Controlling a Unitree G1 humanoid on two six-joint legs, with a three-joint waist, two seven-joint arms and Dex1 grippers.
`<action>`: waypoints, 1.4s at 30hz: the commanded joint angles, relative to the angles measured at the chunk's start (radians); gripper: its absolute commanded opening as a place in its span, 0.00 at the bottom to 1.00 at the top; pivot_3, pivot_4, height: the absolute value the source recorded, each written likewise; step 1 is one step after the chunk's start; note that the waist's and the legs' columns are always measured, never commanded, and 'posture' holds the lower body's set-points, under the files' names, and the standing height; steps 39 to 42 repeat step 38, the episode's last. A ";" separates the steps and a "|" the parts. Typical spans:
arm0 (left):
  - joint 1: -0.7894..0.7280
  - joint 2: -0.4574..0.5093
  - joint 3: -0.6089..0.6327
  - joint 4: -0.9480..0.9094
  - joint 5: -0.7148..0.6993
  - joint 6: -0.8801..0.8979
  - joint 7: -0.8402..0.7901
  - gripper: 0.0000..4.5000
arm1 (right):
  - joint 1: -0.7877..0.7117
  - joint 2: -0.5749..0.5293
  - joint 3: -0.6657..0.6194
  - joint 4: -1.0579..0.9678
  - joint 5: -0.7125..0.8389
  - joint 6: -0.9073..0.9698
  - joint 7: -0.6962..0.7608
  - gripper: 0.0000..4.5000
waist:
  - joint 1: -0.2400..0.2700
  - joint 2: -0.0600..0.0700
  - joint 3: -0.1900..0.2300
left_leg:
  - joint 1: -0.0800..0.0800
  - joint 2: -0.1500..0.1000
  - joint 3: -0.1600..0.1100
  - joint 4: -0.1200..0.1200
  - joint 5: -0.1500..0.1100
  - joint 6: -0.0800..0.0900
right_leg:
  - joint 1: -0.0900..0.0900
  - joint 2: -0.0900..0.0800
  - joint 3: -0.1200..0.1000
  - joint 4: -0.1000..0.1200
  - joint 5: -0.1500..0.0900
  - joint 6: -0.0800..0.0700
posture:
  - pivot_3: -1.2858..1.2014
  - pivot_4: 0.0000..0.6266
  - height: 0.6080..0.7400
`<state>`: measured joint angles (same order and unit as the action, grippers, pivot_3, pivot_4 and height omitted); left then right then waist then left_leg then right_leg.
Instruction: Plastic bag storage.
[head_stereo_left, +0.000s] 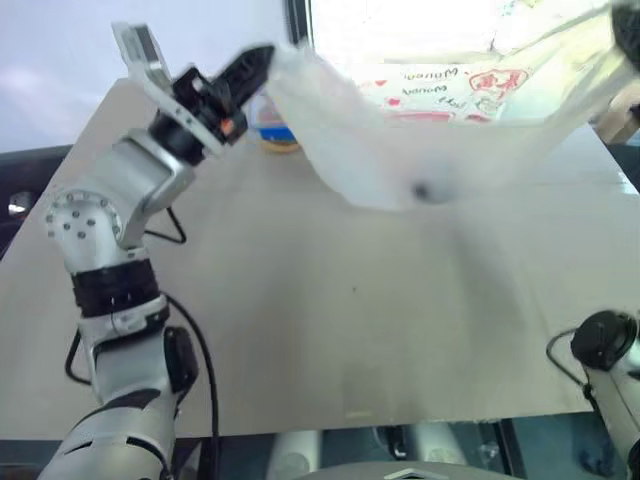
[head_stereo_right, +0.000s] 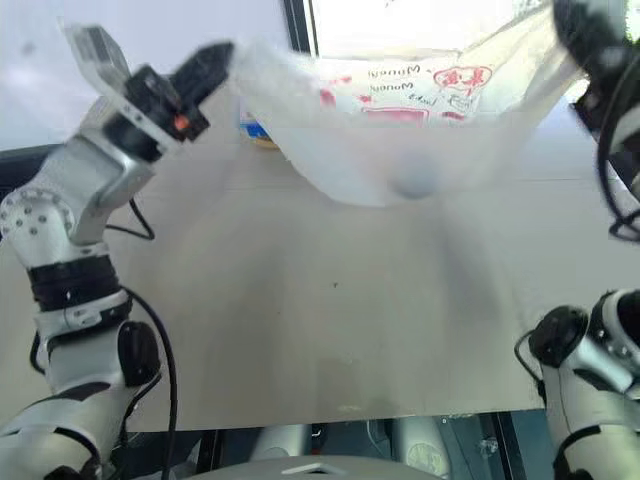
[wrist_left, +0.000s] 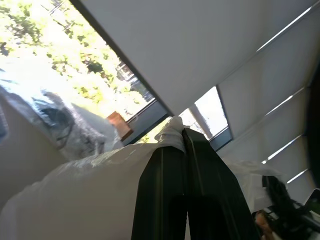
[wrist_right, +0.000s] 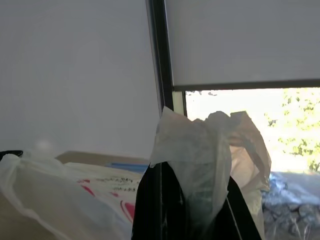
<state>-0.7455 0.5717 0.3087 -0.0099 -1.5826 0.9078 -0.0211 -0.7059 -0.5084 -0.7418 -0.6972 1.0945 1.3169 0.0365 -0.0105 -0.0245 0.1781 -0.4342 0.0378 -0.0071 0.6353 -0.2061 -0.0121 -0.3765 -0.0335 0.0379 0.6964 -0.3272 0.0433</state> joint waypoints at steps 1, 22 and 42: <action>0.090 0.028 -0.183 -0.142 0.311 -0.046 -0.107 0.02 | 0.288 -0.044 0.128 -0.097 -0.155 -0.139 0.072 0.00 | 0.007 0.000 0.000 | 0.000 0.000 0.001 0.001 0.000 0.000 | 0.001 0.000 -0.001 0.000 0.000 0.000 | 0.52 0.24 1.00; 0.591 0.197 -0.142 -0.322 0.760 -0.317 -0.753 0.98 | 1.487 -0.036 -0.254 -0.090 -0.290 -0.758 0.848 1.00 | -0.003 0.003 -0.003 | 0.005 0.002 0.001 0.000 -0.003 0.005 | 0.005 0.003 0.000 -0.002 -0.001 0.000 | 0.52 0.24 1.00; 1.068 0.217 0.078 -0.531 0.879 -0.419 -0.815 0.98 | 1.172 -0.263 -0.002 0.305 -0.576 -0.976 0.885 1.00 | 0.005 0.003 -0.005 | 0.018 0.003 0.003 -0.001 -0.005 0.007 | 0.015 0.000 0.006 -0.003 -0.001 -0.001 | 0.52 0.24 1.00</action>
